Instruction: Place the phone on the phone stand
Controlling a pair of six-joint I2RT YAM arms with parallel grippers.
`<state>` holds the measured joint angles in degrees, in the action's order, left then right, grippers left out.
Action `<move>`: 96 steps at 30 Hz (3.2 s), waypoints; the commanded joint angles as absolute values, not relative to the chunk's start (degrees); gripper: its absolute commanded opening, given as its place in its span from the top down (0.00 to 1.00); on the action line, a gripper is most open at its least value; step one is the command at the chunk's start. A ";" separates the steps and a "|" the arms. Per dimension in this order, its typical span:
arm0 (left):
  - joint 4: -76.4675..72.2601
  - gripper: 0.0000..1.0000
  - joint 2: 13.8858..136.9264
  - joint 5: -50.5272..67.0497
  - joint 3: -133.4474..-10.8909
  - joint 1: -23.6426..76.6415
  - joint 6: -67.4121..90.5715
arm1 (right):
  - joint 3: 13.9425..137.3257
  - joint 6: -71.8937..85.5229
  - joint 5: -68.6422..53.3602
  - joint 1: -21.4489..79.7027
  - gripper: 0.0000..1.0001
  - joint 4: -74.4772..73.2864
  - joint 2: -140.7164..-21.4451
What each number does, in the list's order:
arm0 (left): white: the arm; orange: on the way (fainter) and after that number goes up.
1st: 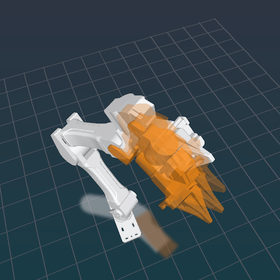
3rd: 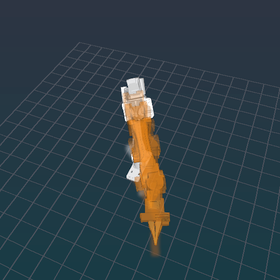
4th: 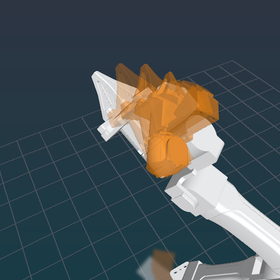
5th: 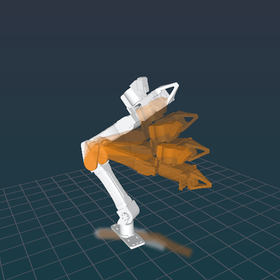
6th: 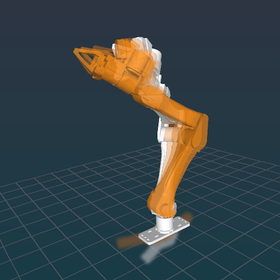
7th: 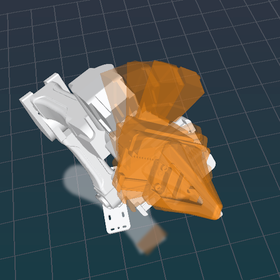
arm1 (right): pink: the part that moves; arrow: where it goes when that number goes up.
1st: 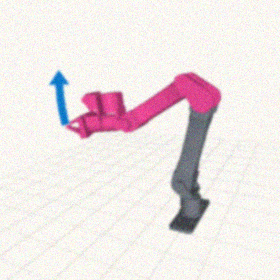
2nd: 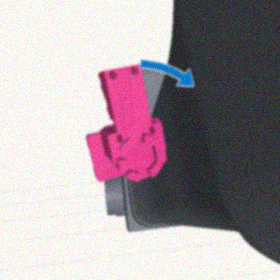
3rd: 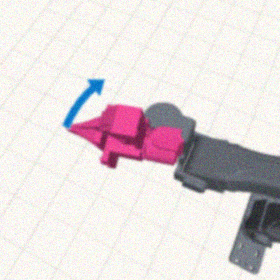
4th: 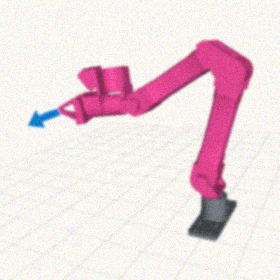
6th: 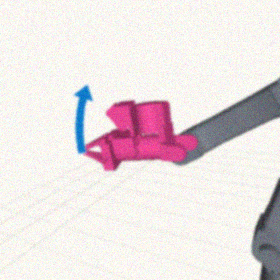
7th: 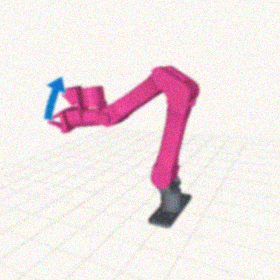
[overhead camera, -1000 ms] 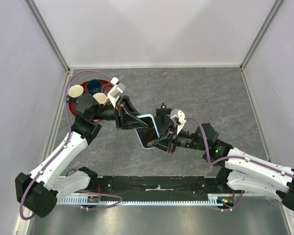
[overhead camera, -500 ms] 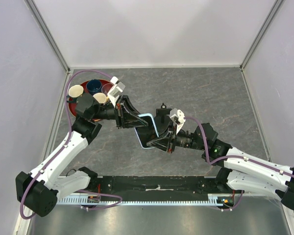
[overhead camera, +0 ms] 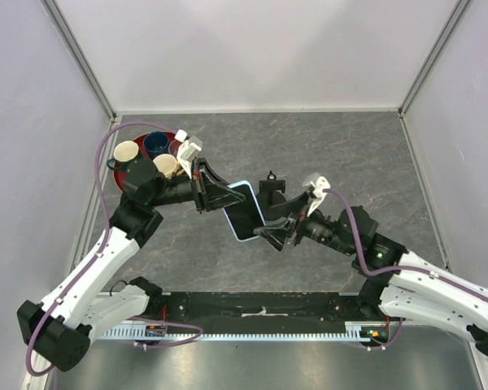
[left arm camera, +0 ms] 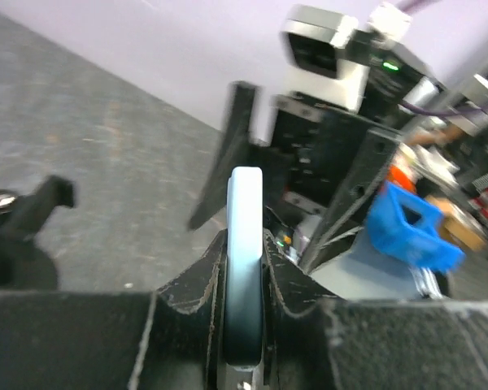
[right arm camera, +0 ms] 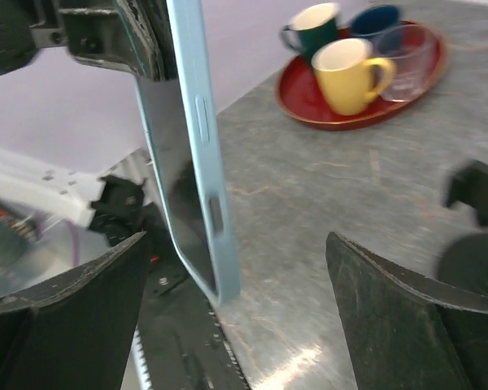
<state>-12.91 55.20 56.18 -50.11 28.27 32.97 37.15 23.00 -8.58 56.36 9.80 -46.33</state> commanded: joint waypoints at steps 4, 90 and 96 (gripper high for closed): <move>2.45 0.98 47.29 19.66 -53.35 27.95 21.90 | 35.33 29.87 28.62 56.25 0.02 -13.69 -34.03; -2.73 0.98 66.33 52.65 -62.03 36.47 -10.53 | 40.60 -6.16 -37.43 24.61 1.00 16.43 -75.22; -7.21 0.98 72.77 53.08 -65.11 37.53 -15.90 | 41.48 -6.42 -39.29 23.91 1.00 16.44 -78.39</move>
